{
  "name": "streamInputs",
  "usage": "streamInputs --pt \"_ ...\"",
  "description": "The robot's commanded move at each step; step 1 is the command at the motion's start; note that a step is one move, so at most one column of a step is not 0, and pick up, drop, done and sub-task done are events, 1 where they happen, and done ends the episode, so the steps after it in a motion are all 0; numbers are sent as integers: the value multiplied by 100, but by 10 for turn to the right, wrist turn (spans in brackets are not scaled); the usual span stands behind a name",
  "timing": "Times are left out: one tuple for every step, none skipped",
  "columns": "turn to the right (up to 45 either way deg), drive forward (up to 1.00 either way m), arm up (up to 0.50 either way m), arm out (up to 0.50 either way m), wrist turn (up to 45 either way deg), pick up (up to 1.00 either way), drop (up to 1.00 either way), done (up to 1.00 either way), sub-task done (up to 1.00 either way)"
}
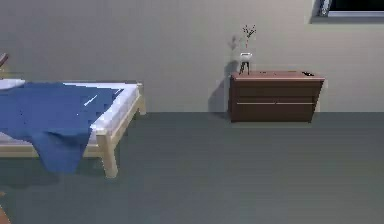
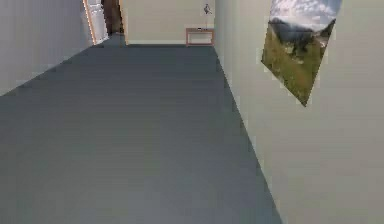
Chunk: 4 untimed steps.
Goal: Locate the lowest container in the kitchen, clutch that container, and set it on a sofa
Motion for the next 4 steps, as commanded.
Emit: streamInputs --pt "450 0 0 0 0 0 0 0 0" --pt "240 0 0 0 0 0 0 0 0" --pt "0 100 0 0 0 0 0 0 0" --pt "0 100 0 0 0 0 0 0 0"
